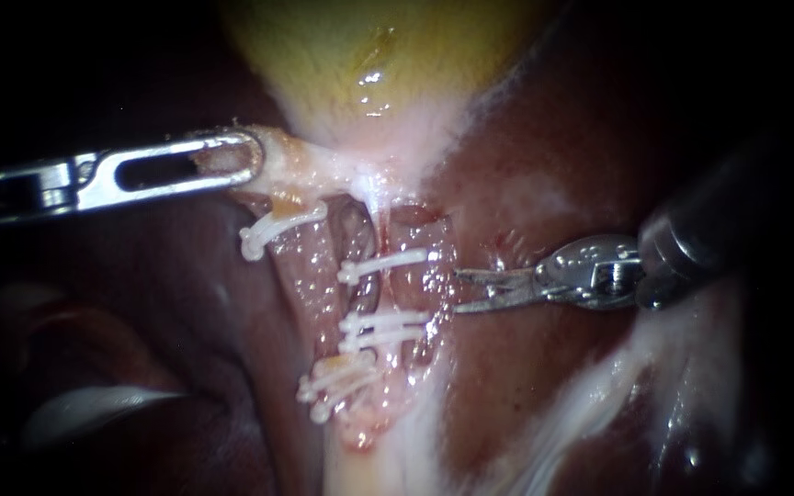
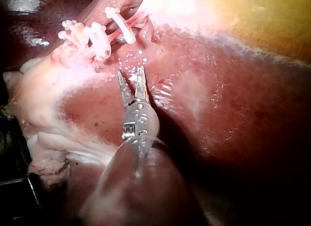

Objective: Go to the cutting position right tube

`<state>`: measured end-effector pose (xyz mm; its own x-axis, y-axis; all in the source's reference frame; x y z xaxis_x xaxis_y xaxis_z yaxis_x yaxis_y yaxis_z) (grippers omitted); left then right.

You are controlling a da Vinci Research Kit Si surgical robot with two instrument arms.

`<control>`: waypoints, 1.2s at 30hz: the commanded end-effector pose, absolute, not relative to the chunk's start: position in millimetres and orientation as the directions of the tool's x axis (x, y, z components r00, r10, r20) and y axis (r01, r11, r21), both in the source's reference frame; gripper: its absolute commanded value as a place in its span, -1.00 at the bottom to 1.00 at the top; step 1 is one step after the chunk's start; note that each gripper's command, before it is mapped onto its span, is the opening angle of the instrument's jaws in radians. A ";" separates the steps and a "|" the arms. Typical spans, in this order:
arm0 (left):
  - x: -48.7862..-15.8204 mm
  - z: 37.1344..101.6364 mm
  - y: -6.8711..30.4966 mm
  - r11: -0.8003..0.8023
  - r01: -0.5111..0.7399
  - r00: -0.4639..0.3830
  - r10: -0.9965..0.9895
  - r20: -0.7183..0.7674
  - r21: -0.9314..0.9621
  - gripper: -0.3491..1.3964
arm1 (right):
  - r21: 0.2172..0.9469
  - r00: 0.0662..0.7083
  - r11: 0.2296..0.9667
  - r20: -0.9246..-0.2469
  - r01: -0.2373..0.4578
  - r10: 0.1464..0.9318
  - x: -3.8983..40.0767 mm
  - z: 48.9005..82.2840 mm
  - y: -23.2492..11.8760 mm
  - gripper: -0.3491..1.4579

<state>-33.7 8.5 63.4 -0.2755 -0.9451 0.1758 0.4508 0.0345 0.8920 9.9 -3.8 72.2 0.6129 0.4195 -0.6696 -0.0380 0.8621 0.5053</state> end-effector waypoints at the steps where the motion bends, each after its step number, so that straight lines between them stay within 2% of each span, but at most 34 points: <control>1: -33.8 63.4 8.5 0.034 0.451 -0.276 -0.945 0.176 0.892 -1.00 | 0.505 0.613 0.862 -0.670 -0.038 0.420 9.9 72.2 -3.8 -0.11; 4: -33.8 63.4 8.5 0.034 0.451 -0.276 -0.945 0.176 0.892 -1.00 | 0.505 0.613 0.862 -0.670 -0.038 0.420 9.9 72.1 -3.8 -0.09; 7: -33.8 63.4 8.5 0.034 0.451 -0.276 -0.945 0.176 0.892 -1.00 | 0.505 0.613 0.862 -0.670 -0.038 0.420 9.9 72.1 -3.8 0.10; 14: -33.9 63.3 8.4 0.034 0.452 -0.277 -0.945 0.176 0.891 -1.00 | 0.506 0.613 0.862 -0.669 -0.038 0.420 9.9 72.0 -3.8 0.24; 17: -33.9 63.2 8.4 0.034 0.452 -0.277 -0.945 0.176 0.891 -1.00 | 0.514 0.613 0.857 -0.665 -0.037 0.425 10.0 71.9 -3.8 0.37; 24: -34.0 63.1 8.3 0.033 0.453 -0.278 -0.944 0.176 0.891 -1.00 | 0.576 0.571 0.817 -0.656 -0.044 0.493 10.6 71.2 -3.4 0.58; 36: -34.0 62.9 8.2 0.032 0.456 -0.281 -0.943 0.177 0.890 -1.00 | 0.687 0.537 0.726 -0.602 -0.029 0.591 13.6 70.1 -3.8 0.67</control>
<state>-34.0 8.2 62.9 -0.2805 -0.9433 0.1773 0.4556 0.0317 0.8896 13.8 -3.8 70.0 0.5353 0.5958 -0.5987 -0.0294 0.7215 0.6917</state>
